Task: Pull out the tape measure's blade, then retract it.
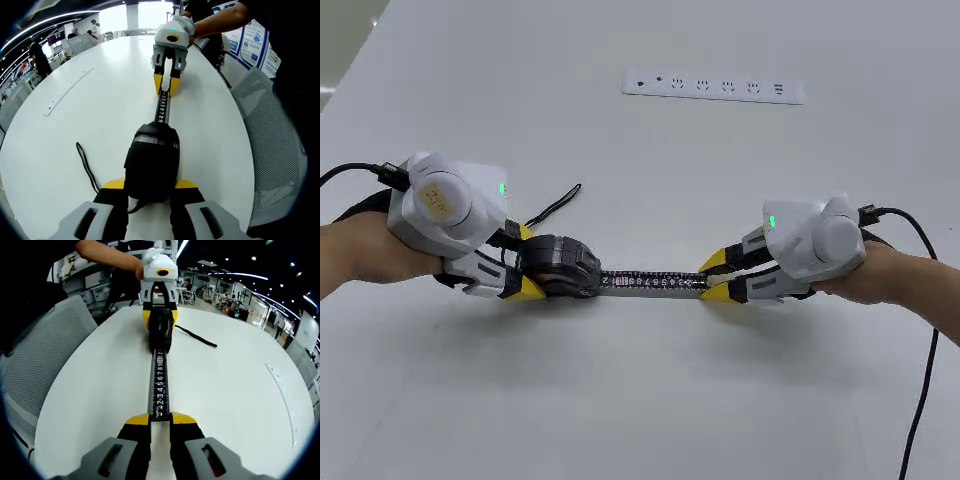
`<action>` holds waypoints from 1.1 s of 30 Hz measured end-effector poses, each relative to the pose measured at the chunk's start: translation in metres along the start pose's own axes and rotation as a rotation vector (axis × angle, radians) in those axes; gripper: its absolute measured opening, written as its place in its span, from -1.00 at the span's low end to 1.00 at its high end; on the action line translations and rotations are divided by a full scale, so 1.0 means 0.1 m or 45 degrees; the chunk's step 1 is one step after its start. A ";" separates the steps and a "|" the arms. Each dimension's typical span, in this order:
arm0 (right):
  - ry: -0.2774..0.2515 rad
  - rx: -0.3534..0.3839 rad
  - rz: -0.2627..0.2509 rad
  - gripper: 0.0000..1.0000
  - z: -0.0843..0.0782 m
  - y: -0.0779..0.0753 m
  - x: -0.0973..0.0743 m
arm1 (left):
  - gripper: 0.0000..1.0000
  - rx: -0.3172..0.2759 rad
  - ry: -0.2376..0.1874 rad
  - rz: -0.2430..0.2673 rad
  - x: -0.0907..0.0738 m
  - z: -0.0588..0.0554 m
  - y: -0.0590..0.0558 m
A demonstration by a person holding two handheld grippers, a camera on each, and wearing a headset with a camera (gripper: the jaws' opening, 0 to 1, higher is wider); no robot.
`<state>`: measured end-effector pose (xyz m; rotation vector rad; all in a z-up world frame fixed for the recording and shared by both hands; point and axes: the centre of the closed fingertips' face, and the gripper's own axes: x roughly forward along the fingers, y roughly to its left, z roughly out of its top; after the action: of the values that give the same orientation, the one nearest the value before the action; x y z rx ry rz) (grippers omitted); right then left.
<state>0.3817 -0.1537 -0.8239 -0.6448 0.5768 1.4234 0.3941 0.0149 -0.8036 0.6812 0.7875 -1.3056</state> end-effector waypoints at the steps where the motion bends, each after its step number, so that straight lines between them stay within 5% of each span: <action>1: 0.001 0.001 -0.001 -0.77 -0.01 0.00 -0.01 | -0.42 0.000 0.000 0.000 0.00 0.00 0.00; 33: 0.047 0.026 -0.014 -0.77 -0.28 -0.01 -0.26 | -0.42 -0.003 0.004 -0.006 0.02 0.00 0.01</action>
<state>0.3811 -0.1916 -0.8251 -0.6580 0.6154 1.3962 0.3952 0.0140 -0.8054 0.6800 0.7939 -1.3079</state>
